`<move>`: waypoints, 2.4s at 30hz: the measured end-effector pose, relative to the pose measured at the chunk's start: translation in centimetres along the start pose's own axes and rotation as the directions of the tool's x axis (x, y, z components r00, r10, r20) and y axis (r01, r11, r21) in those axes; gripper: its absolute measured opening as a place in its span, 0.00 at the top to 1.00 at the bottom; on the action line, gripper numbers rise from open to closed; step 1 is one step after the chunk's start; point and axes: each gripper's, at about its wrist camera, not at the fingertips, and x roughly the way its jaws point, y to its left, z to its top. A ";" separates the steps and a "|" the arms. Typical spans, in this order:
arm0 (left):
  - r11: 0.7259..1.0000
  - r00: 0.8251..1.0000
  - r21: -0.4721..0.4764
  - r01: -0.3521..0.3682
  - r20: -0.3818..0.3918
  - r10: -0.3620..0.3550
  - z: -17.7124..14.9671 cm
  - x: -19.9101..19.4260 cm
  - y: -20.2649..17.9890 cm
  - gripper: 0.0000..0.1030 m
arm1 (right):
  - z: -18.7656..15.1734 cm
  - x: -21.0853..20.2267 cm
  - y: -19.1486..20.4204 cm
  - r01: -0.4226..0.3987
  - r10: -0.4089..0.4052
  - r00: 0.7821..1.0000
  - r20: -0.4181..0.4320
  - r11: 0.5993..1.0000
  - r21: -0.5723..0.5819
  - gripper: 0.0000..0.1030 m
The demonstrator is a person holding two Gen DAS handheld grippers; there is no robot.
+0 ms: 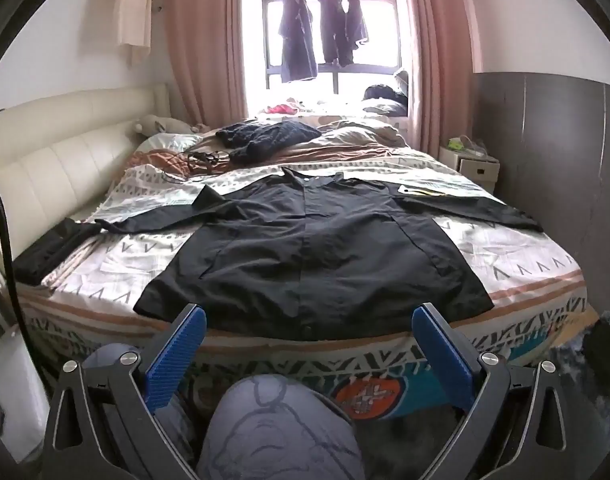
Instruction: Fold large clothes
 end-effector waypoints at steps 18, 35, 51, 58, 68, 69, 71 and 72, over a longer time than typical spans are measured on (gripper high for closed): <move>0.999 1.000 -0.040 0.004 0.014 -0.004 0.9 -0.2 0.3 0.00 | 2.0 -0.3 0.5 -0.020 0.020 1.000 0.000 0.999 -0.029 0.00; 0.999 1.000 -0.038 0.004 0.012 -0.003 1.3 0.1 0.8 0.00 | 2.3 0.5 0.5 -0.018 0.018 1.000 -0.006 1.000 -0.025 0.00; 0.999 1.000 -0.035 0.005 0.014 -0.004 1.3 0.0 1.0 0.00 | 2.1 0.3 0.2 -0.011 0.011 1.000 0.001 1.000 -0.005 0.00; 0.999 1.000 -0.036 0.005 0.015 -0.004 1.4 0.0 0.9 0.00 | 2.1 0.3 0.0 -0.009 0.009 1.000 0.002 1.000 -0.006 0.00; 0.999 1.000 -0.035 0.006 0.016 -0.006 1.5 -0.1 0.9 0.00 | 2.1 0.2 -0.1 -0.012 0.012 1.000 0.001 1.000 -0.001 0.00; 0.999 1.000 -0.034 0.007 0.016 -0.006 1.5 0.0 0.9 0.00 | 2.1 0.2 -0.1 -0.010 0.010 1.000 0.001 1.000 -0.002 0.00; 0.999 1.000 -0.032 0.009 0.016 -0.008 1.6 -0.2 0.8 0.00 | 2.2 0.2 -0.1 -0.011 0.011 1.000 0.002 1.000 -0.003 0.00; 1.000 1.000 -0.028 0.008 0.016 -0.007 1.8 -0.1 0.8 0.00 | 2.2 0.3 -0.2 -0.015 0.015 1.000 0.002 1.000 -0.002 0.00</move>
